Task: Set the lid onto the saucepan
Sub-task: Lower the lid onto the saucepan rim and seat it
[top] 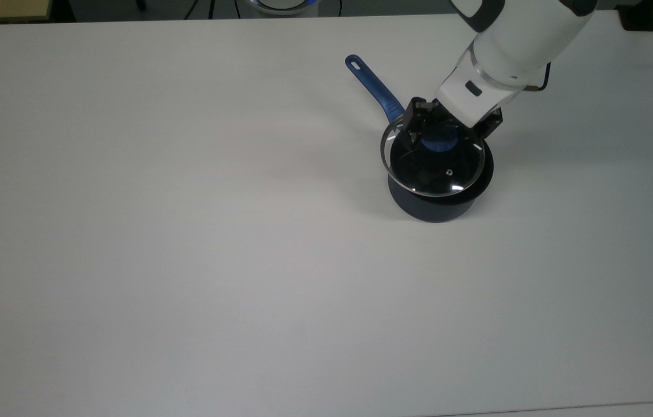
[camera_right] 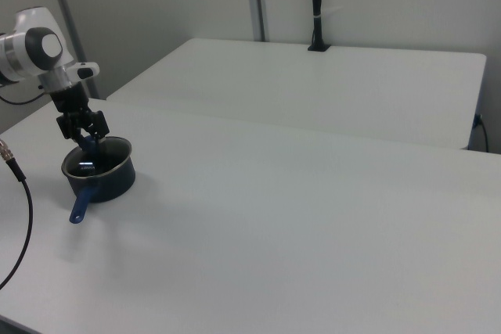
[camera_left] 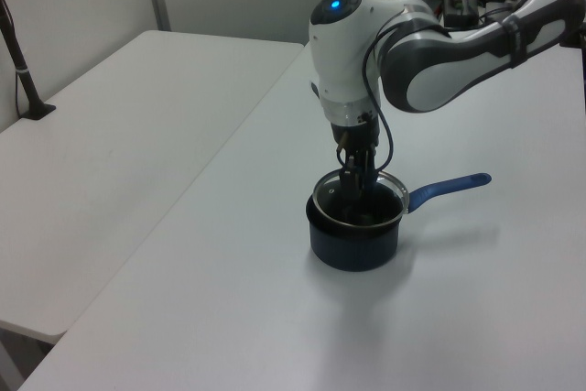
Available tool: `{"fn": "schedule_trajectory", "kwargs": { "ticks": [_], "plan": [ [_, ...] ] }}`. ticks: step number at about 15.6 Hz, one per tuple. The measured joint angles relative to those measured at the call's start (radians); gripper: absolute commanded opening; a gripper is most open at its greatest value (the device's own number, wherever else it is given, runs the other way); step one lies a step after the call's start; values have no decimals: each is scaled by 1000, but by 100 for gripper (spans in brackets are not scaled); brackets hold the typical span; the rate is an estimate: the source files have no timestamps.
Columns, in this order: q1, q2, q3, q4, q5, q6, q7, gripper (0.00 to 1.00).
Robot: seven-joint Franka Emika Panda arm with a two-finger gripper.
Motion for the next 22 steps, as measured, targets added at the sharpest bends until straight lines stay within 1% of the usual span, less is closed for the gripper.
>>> {"fn": "schedule_trajectory", "kwargs": {
  "ticks": [3,17,18,19,20,21,22],
  "plan": [
    [3,11,0,6,-2,7,7,53],
    [24,44,1,39,-4,23,47,55],
    [24,47,1,43,-4,23,47,57],
    [24,50,0,46,-4,23,47,68],
    [24,52,0,49,-4,23,47,91],
    [24,53,-1,50,-4,23,47,100],
    [24,53,-2,50,-5,24,47,100]
  ]
}}
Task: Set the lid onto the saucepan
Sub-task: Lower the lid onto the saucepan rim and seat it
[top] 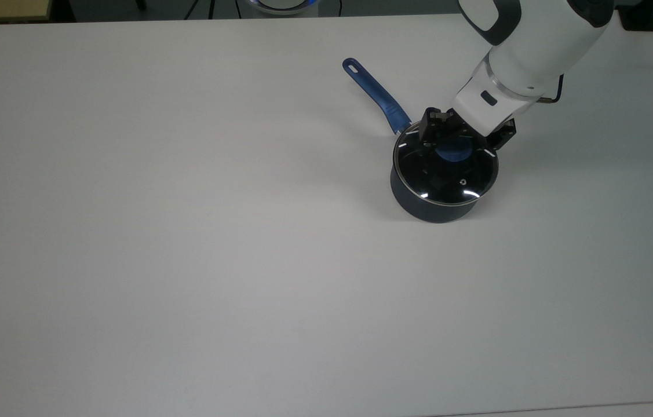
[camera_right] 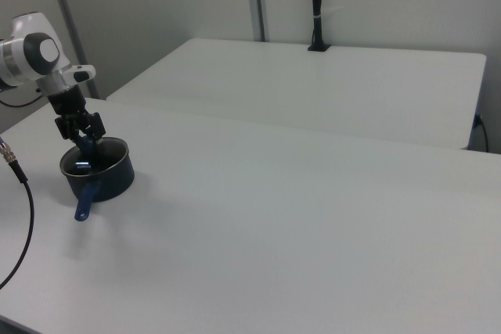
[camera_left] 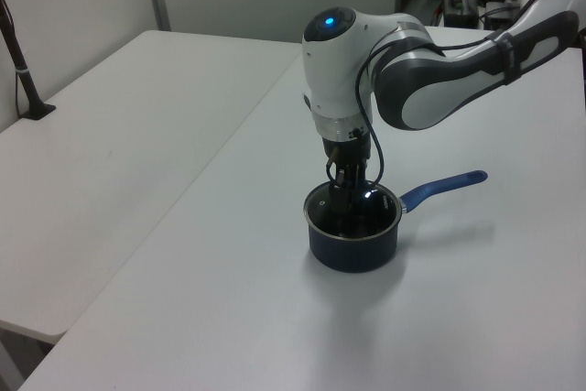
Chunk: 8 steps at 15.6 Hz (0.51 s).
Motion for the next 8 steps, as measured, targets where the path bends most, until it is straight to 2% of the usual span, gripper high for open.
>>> {"fn": "schedule_trajectory", "kwargs": {
  "ticks": [8],
  "plan": [
    [-9,0,-2,13,-3,14,1,100]
  ]
}}
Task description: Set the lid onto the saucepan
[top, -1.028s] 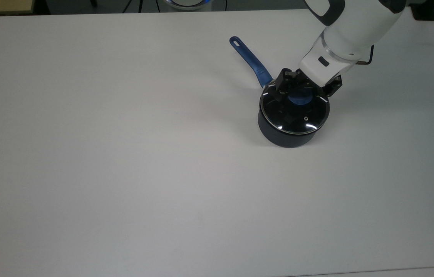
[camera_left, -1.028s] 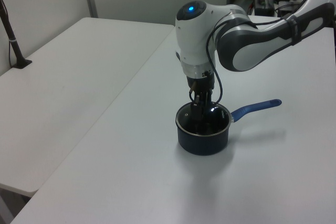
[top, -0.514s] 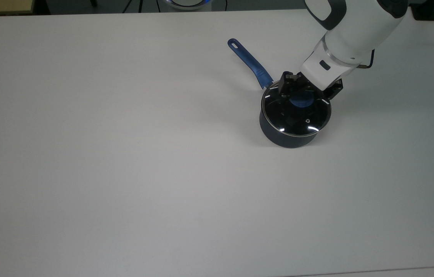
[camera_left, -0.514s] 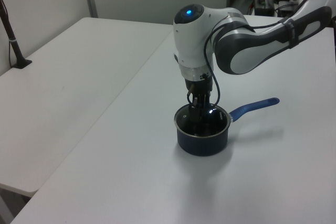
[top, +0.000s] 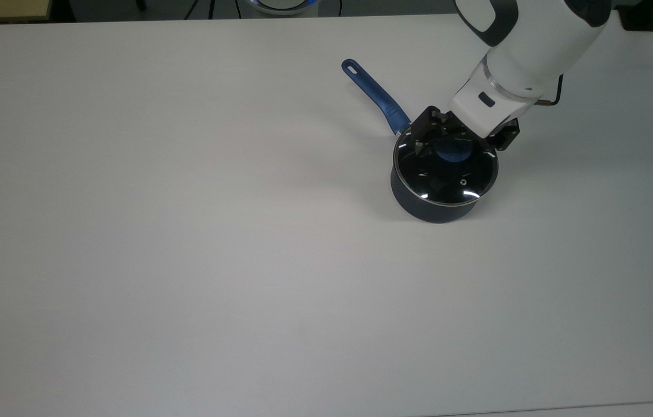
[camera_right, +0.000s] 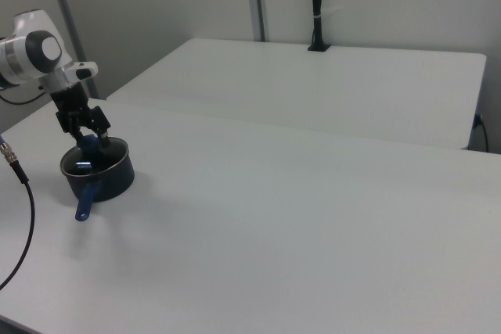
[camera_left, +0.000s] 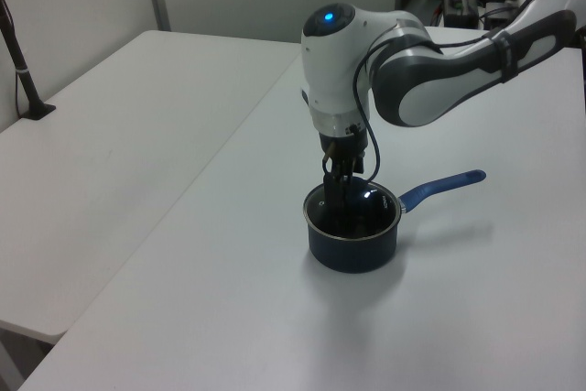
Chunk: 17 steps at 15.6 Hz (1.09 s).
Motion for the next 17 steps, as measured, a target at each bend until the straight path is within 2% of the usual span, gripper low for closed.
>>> {"fn": "schedule_trajectory", "kwargs": {
  "ticks": [3,7,10,13,17],
  "plan": [
    [-14,-32,-1,14,34,-13,-6,100],
    [-62,-116,-3,17,90,-103,-71,100],
    [-113,-181,-6,16,99,-209,-136,100],
    [-200,-233,-9,0,100,-246,-241,100],
    [-350,-342,-13,-71,105,-267,-401,100]
  ]
}}
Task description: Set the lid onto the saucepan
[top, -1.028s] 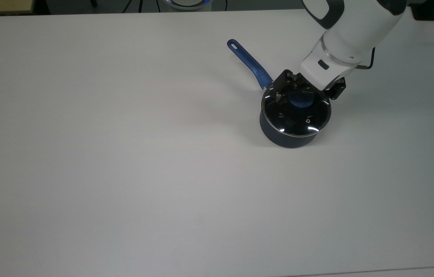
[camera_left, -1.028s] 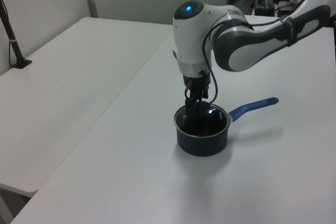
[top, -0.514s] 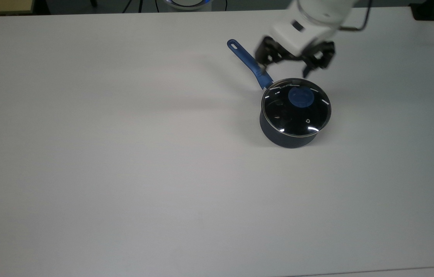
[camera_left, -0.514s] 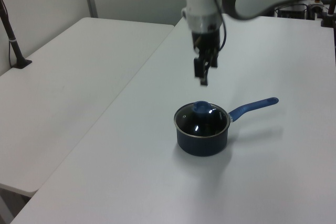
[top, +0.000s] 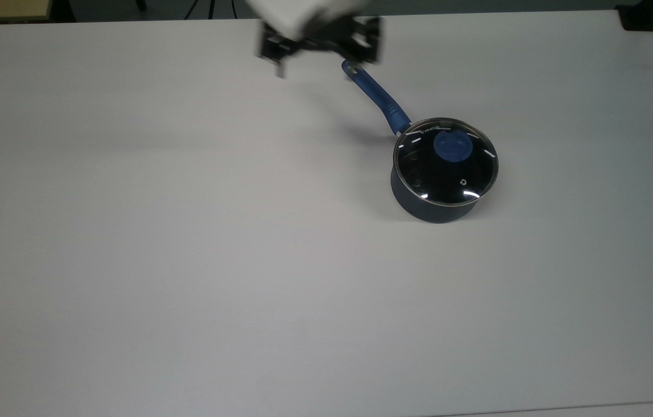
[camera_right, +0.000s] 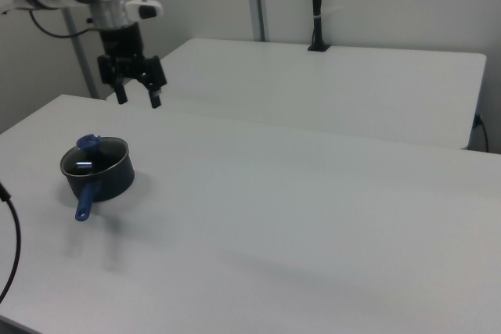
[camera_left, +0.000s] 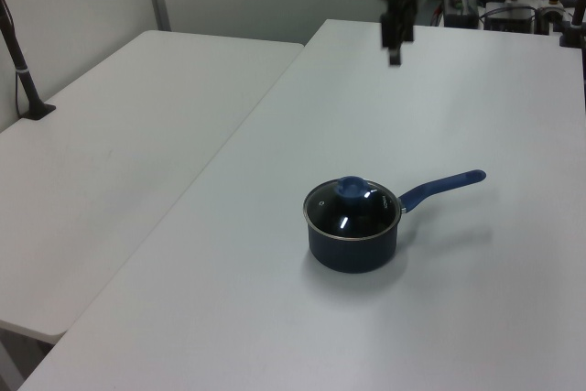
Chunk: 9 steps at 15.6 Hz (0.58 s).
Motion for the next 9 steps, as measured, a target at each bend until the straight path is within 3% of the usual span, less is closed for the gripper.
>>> {"fn": "schedule_trajectory", "kwargs": {
  "ticks": [4,9],
  "plan": [
    [-86,-62,-3,-44,6,-28,-55,100],
    [-122,-66,-9,-48,6,-28,-57,100]
  ]
}}
